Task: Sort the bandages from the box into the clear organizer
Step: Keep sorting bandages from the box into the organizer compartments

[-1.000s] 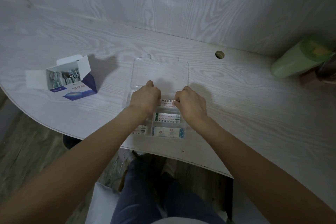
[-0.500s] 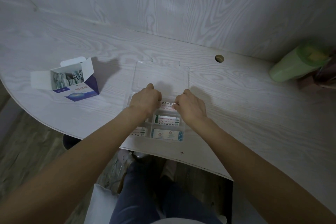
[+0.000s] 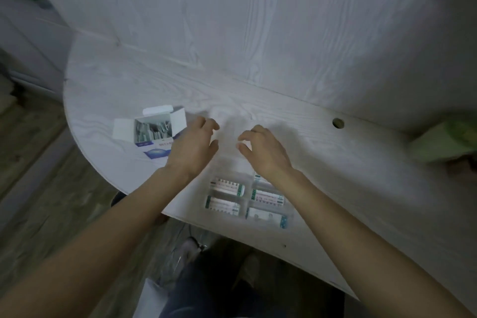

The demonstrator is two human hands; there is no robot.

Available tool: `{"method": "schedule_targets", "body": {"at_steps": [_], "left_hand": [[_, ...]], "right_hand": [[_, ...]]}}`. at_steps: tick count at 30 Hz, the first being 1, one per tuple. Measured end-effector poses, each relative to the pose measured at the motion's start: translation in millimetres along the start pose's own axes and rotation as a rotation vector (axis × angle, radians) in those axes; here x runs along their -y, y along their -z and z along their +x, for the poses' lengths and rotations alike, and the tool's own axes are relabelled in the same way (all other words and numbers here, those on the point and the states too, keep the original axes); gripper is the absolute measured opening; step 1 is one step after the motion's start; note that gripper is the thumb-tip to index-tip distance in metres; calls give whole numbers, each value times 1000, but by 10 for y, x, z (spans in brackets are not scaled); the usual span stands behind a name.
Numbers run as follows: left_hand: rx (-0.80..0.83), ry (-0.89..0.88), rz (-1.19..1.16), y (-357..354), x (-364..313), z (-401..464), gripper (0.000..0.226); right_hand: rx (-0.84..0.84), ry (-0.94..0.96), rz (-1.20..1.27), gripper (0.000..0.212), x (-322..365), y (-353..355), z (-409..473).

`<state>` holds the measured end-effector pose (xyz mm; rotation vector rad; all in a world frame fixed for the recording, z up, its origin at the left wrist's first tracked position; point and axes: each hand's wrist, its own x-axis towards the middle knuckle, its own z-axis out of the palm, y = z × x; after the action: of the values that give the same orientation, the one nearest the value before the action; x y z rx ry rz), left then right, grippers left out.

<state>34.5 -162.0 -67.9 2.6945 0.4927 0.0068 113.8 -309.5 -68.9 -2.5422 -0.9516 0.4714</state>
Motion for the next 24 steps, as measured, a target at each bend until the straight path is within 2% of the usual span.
{"method": "schedule_targets", "body": {"at_steps": [4,7,10,15,24], "left_hand": [[-76,65,61,336,596,5,41],[4,75,168,497,1045,24,53],[115,43,182,554,1377,56,64],[186,-17,160,596,1611,144,68],[205,-71,192,646,1661,184,65]], "right_hand": [[30,224,16,37,544,-82,290],[-19,265,13,34,912,-204,511],[-72,193,-31,28,1160,-357,697],[-79,52,-155,25,1377,-654,943],[-10,-100,-273,31,1521,-932,1189]]}}
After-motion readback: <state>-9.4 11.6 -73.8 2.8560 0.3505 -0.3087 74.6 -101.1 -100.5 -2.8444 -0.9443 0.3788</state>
